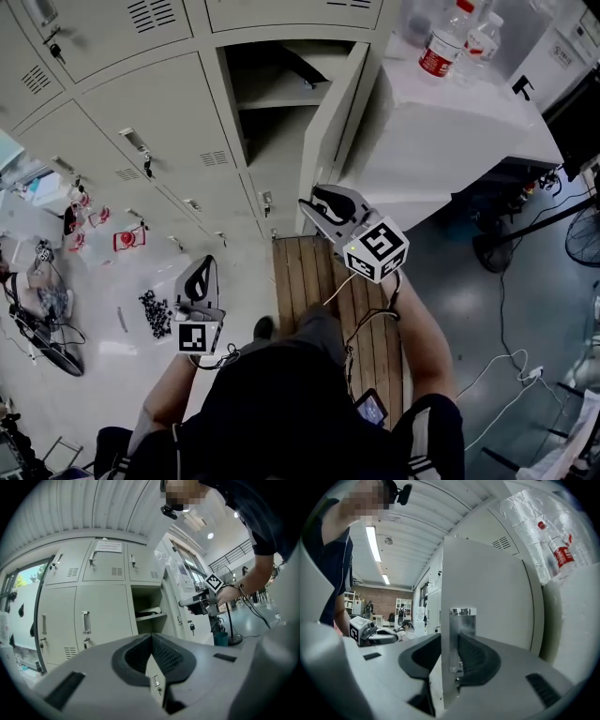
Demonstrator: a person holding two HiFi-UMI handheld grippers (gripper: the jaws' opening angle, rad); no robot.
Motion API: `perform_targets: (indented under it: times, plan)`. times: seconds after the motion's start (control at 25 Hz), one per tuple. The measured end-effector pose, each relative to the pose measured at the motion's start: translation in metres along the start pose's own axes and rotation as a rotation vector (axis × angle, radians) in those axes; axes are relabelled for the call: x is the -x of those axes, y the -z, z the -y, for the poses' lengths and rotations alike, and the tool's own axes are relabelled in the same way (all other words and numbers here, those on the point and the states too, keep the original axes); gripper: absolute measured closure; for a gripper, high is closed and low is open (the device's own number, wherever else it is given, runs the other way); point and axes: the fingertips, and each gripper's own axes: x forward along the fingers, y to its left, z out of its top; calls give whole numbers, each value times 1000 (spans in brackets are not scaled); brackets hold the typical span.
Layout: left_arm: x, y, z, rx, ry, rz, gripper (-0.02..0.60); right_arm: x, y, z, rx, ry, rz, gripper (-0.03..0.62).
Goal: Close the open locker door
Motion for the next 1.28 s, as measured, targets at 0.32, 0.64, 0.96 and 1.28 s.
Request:
perform_targets:
  times: [0.32, 0.64, 0.96, 1.28]
  plan:
    - [-7, -15, 4, 63, -51, 58, 578, -17, -2, -1, 8, 12, -11, 480]
    - [6, -13, -10, 70, -98, 53, 578, -42, -5, -1, 11, 48, -3, 484]
    - [23, 1, -40, 47, -77, 10, 578, -69, -8, 1, 9, 117, -5, 485]
    - [29, 2, -77, 39, -3, 65, 578, -97, -10, 8, 1, 203, -6, 485]
